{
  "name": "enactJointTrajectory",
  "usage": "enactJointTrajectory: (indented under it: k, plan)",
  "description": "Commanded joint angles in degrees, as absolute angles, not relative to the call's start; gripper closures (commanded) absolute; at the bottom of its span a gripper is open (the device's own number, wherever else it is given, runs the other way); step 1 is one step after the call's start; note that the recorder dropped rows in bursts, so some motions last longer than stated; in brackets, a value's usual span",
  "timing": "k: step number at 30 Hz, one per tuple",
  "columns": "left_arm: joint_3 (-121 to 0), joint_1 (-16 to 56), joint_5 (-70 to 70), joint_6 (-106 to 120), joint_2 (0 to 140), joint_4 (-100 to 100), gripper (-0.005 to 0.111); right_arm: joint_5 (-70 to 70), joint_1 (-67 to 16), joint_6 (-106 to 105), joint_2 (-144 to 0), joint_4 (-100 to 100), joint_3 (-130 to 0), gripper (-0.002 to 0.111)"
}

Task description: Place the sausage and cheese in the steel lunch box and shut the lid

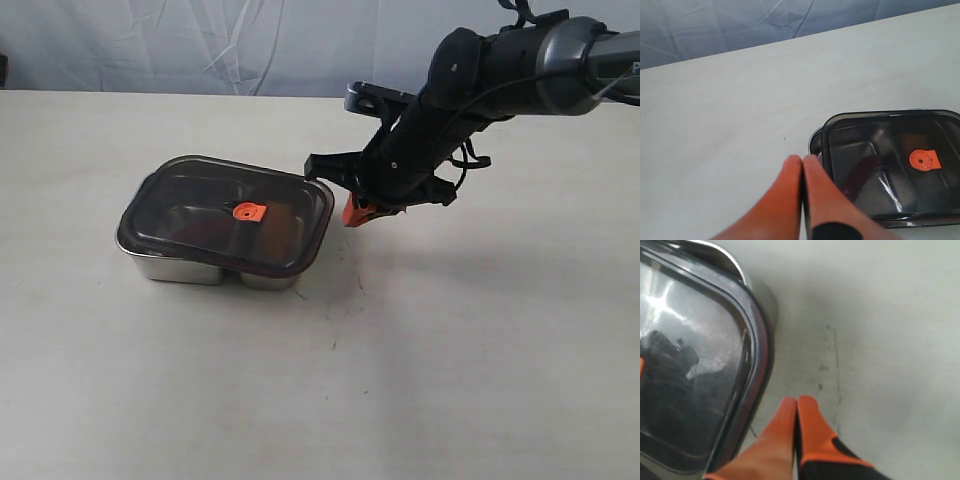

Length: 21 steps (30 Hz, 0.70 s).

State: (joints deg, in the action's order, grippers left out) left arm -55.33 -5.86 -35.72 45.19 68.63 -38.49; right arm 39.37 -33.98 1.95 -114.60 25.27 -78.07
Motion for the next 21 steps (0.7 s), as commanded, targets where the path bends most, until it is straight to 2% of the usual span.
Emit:
enactJointTrajectory:
  k: [1,21]
  plan:
    - [-55.17,-5.61,-35.36,45.08,68.71,-38.37,0.106,38.08,-33.78,1.51,-114.51,26.26,-78.39,0.109]
    - [-55.17,-5.61,-35.36,45.09,68.71,-38.47,0.106,34.82,-33.78,0.00,-115.77,28.69,-78.61,0.109]
